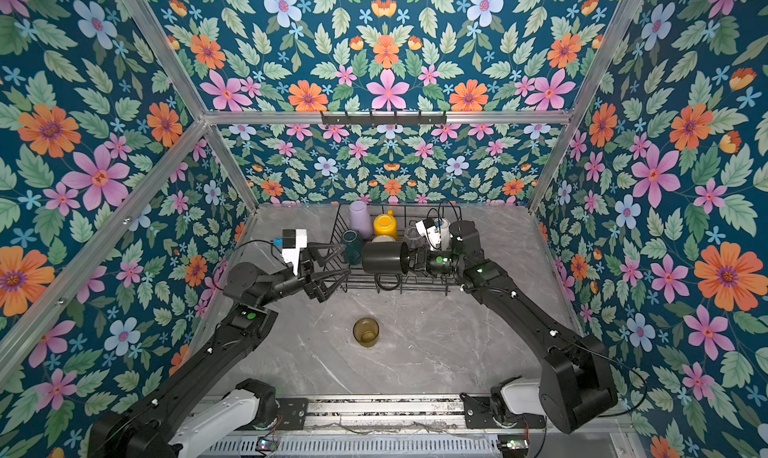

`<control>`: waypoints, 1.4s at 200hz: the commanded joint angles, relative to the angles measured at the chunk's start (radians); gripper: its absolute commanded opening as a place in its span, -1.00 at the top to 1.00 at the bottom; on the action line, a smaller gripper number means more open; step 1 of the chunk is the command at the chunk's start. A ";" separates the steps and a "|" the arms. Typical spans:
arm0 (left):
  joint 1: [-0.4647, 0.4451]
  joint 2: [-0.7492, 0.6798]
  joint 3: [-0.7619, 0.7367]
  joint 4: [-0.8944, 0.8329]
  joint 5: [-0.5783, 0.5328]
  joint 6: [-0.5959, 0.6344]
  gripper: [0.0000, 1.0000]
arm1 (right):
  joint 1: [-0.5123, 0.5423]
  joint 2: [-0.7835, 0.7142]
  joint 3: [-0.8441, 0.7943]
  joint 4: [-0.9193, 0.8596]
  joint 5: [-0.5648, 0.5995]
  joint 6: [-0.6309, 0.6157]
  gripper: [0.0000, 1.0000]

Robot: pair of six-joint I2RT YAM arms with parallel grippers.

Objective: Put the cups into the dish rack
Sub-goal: 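Carry the black mug over the rack toward the left gripper while it approaches, then grasp the black mug with the left gripper while the right holds it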

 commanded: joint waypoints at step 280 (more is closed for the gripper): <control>-0.116 0.099 0.078 -0.023 0.094 0.087 -0.99 | 0.169 0.057 0.083 0.285 -0.185 -0.053 1.00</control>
